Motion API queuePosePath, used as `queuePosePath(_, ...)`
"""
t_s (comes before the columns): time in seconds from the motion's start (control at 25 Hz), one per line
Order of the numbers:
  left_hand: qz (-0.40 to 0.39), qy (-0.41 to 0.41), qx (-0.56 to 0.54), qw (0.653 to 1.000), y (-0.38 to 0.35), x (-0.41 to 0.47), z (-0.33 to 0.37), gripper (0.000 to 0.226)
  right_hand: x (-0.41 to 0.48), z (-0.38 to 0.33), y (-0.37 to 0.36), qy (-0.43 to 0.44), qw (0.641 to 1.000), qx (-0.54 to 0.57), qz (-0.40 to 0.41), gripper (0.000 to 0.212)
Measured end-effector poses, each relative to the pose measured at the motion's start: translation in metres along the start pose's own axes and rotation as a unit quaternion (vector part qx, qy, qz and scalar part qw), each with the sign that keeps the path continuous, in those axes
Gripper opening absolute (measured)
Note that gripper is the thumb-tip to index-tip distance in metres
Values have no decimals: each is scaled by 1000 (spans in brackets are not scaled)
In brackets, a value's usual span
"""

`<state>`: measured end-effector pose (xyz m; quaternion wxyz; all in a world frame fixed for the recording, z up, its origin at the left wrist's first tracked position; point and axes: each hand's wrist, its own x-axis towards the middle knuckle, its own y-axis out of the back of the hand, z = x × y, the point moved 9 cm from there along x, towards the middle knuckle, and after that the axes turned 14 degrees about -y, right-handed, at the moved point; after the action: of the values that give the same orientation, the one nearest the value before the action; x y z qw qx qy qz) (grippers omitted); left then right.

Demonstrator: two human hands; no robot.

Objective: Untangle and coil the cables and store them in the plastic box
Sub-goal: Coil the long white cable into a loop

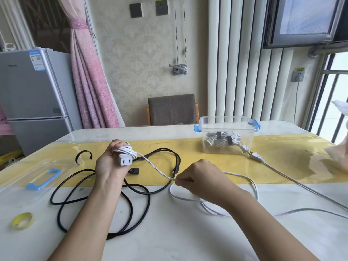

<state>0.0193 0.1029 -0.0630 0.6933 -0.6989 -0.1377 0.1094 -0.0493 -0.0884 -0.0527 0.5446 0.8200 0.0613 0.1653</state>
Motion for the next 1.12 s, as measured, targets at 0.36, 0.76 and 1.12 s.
queuePosePath(0.36,-76,-30,343,936,2,1,-16,31,-15,-32,-1,104,989,96,-45,43)
queuePosePath(0.76,-297,148,758,561,22,-53,-72,32,-8,2,40,26,961,275,20,13)
queuePosePath(1.12,-318,410,615,594,28,-99,-90,58,4,36,48,-1,942,299,154,8)
